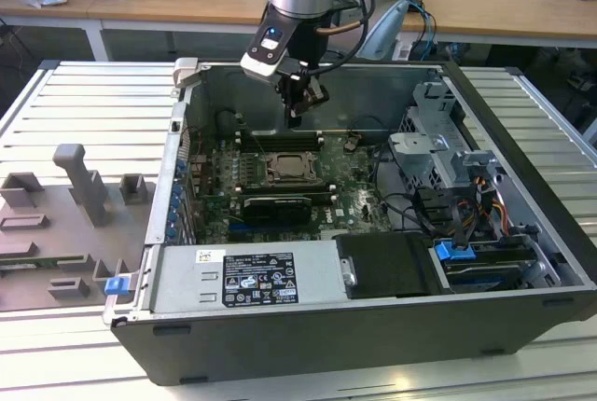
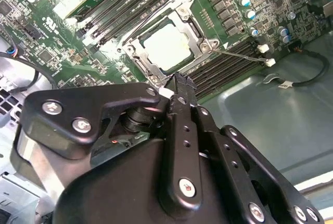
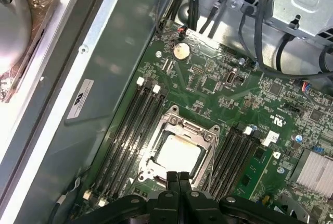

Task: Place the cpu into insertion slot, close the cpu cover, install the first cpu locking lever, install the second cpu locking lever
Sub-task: 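Install the first cpu locking lever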

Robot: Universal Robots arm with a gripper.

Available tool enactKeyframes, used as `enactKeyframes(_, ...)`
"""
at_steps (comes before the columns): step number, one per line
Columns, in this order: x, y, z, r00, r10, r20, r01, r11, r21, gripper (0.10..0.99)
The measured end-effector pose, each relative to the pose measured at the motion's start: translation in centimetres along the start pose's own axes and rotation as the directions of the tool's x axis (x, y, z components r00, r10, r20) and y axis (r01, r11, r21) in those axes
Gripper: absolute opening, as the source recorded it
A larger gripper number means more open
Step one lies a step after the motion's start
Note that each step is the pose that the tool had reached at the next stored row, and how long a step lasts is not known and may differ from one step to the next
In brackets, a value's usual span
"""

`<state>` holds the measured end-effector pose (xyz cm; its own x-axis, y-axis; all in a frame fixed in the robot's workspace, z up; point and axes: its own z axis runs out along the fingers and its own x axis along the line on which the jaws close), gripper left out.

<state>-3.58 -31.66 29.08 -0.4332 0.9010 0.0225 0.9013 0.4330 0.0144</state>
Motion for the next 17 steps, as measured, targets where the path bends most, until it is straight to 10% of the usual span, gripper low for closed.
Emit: enactKeyframes(17,0.00,0.00,0.00,0.9944,-0.106,-0.0016,0.106,0.9944,0.002,0.106)
